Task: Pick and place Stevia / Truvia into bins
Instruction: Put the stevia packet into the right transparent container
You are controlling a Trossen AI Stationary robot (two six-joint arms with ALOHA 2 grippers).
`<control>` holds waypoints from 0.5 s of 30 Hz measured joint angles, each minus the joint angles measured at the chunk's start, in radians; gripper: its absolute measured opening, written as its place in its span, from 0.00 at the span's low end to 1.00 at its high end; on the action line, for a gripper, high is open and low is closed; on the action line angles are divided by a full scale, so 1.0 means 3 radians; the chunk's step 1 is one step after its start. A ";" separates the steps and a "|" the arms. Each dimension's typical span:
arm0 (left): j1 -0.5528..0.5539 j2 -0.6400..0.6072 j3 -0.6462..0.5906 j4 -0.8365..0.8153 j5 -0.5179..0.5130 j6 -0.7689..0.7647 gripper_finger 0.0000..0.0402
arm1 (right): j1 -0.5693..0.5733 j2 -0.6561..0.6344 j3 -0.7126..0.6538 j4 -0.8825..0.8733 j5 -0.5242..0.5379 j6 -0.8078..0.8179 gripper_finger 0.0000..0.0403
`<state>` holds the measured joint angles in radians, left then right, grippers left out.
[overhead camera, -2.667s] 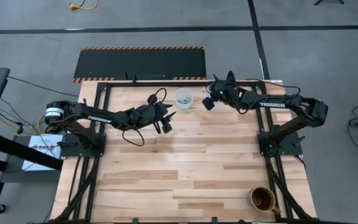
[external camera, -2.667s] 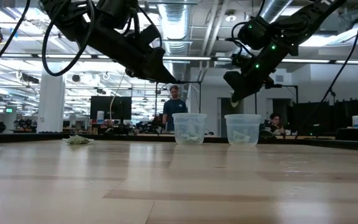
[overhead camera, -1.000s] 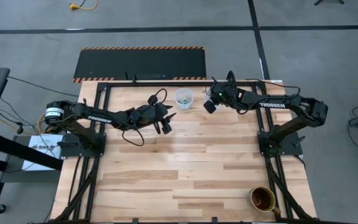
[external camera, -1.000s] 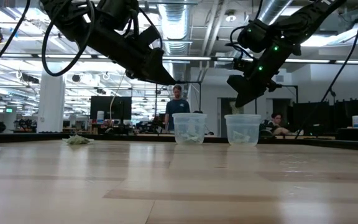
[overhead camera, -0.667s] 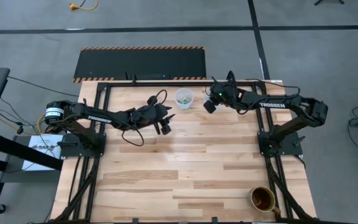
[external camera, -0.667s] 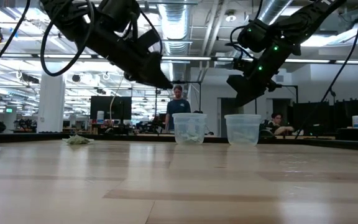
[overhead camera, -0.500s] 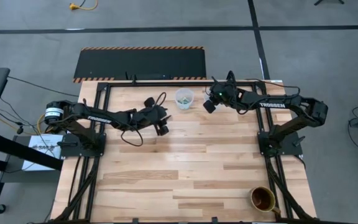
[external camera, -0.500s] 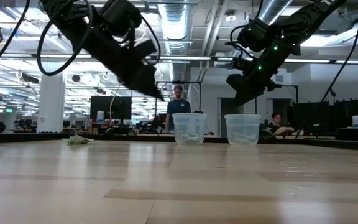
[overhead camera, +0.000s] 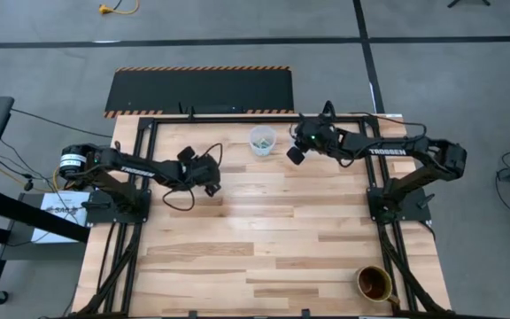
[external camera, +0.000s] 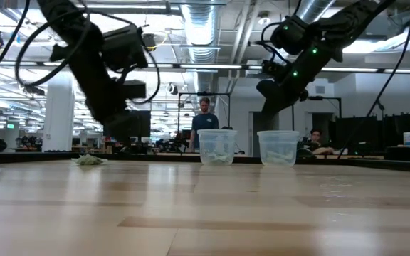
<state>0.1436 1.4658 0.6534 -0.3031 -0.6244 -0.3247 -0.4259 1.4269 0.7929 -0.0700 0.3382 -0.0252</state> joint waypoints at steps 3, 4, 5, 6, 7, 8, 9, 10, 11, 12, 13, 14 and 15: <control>0.0000 0.0000 -0.0160 0.0139 0.0153 -0.0082 0.40 | 0.0101 0.0000 0.0000 0.0105 -0.0001 -0.0124 0.23; 0.0000 0.0000 -0.0209 0.0172 0.0162 -0.0112 0.40 | 0.0135 0.0001 0.0000 0.0142 -0.0003 -0.0181 0.23; 0.0000 0.0000 -0.0249 0.0186 0.0165 -0.0147 0.40 | 0.0170 0.0000 0.0000 0.0182 -0.0016 -0.0247 0.23; 0.0000 0.0000 -0.0274 0.0187 0.0170 -0.0184 0.40 | 0.0204 0.0000 0.0000 0.0220 -0.0063 -0.0318 0.23; 0.0000 0.0000 -0.0290 0.0194 0.0172 -0.0205 0.40 | 0.0234 0.0000 0.0000 0.0258 -0.0139 -0.0393 0.23; 0.0000 0.0000 -0.0307 0.0216 0.0172 -0.0221 0.40 | 0.0260 0.0001 0.0000 0.0305 -0.0256 -0.0475 0.23; 0.0000 0.0000 -0.0331 0.0263 0.0174 -0.0222 0.40 | 0.0286 0.0001 0.0000 0.0358 -0.0402 -0.0552 0.23; -0.0001 0.0000 -0.0353 0.0310 0.0193 -0.0217 0.40 | 0.0310 0.0001 0.0000 0.0410 -0.0571 -0.0626 0.23; 0.0000 0.0000 -0.0368 0.0362 0.0226 -0.0189 0.40 | 0.0332 0.0001 0.0000 0.0458 -0.0761 -0.0705 0.23; -0.0001 0.0000 -0.0385 0.0433 0.0264 -0.0153 0.40 | 0.0356 0.0001 0.0000 0.0489 -0.0960 -0.0799 0.23; -0.0001 0.0000 -0.0396 0.0490 0.0315 -0.0112 0.40 | 0.0378 0.0001 0.0000 0.0511 -0.1152 -0.0882 0.23; -0.0001 0.0000 -0.0396 0.0504 0.0360 -0.0088 0.40 | 0.0395 0.0001 0.0000 0.0528 -0.1325 -0.0958 0.23; -0.0001 0.0000 -0.0397 0.0514 0.0407 -0.0068 0.40 | 0.0410 0.0001 0.0000 0.0537 -0.1468 -0.1031 0.23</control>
<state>0.1432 1.4658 0.5343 -0.1489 -0.5024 -0.3452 -0.3029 1.4273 0.7929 0.0909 -0.1021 -0.3344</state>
